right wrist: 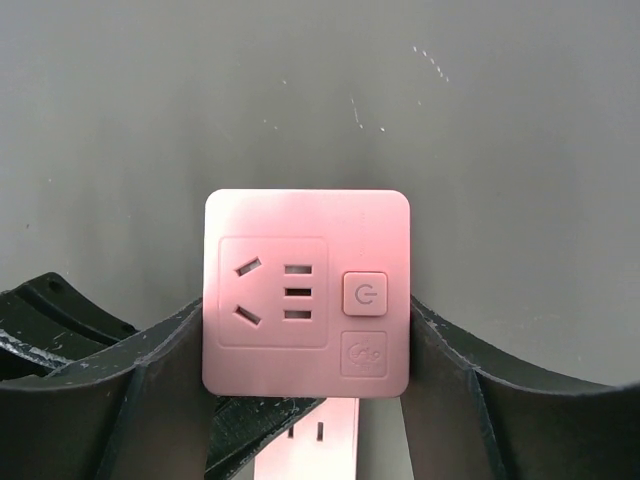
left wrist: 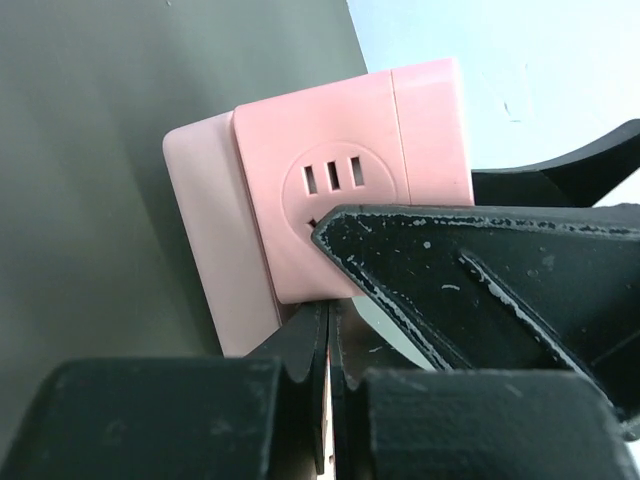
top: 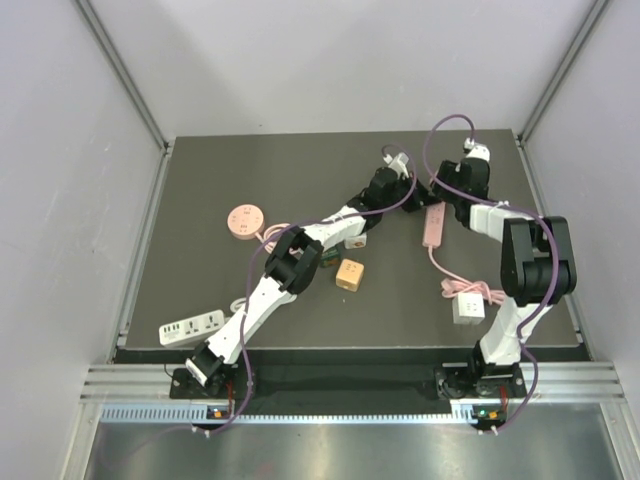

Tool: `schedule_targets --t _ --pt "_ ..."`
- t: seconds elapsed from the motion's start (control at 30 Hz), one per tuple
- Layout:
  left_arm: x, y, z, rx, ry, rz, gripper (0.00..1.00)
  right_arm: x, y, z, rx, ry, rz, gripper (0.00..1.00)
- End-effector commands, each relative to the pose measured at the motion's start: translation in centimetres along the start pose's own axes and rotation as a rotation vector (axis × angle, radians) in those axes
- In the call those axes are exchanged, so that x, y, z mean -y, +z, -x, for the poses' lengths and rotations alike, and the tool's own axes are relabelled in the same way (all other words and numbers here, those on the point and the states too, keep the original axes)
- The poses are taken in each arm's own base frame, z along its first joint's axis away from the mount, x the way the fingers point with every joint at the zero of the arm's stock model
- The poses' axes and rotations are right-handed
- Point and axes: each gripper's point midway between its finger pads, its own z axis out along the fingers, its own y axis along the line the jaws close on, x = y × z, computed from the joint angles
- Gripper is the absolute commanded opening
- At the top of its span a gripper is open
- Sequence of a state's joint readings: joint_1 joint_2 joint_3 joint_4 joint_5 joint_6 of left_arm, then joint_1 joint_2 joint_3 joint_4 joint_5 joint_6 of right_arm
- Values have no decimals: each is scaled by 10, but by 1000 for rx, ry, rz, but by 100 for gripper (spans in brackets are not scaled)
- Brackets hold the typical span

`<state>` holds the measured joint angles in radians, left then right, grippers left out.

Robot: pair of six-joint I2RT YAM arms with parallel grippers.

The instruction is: Pull the plug off the socket

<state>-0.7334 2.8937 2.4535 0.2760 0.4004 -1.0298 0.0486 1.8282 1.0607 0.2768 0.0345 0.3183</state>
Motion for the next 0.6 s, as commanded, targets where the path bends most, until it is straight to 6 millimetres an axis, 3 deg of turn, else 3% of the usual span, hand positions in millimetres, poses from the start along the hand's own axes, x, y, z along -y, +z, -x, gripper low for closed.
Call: schedule_targets --t 0.0,0.1,0.17,0.3,0.4,0.43,0.47,0.5,0.57 --pt "-108 -14 -37 -69 -47 275 0 -78 -42 118 344 -39 224 0" --pt "-105 -12 -42 -79 -20 286 0 -89 -45 121 396 -65 243 0" --pt "-107 -11 -43 -75 -19 291 0 -93 -52 136 459 -55 226 0" --pt "-109 -11 -42 -66 -24 299 0 -87 -53 151 441 6 148 0" --pt "-112 -12 -40 -61 -26 307 0 -74 -51 147 361 92 114 0" --pt "-114 -13 -39 -59 -28 308 0 -57 -49 150 348 132 108 0" --pt "-115 -13 -36 -54 -42 306 0 -55 -47 143 299 157 157 0" --pt "-117 -14 -34 -52 -45 305 0 -30 -42 143 273 219 155 0" --pt "-117 -13 -33 -52 -54 302 0 -19 -37 137 229 256 178 0"
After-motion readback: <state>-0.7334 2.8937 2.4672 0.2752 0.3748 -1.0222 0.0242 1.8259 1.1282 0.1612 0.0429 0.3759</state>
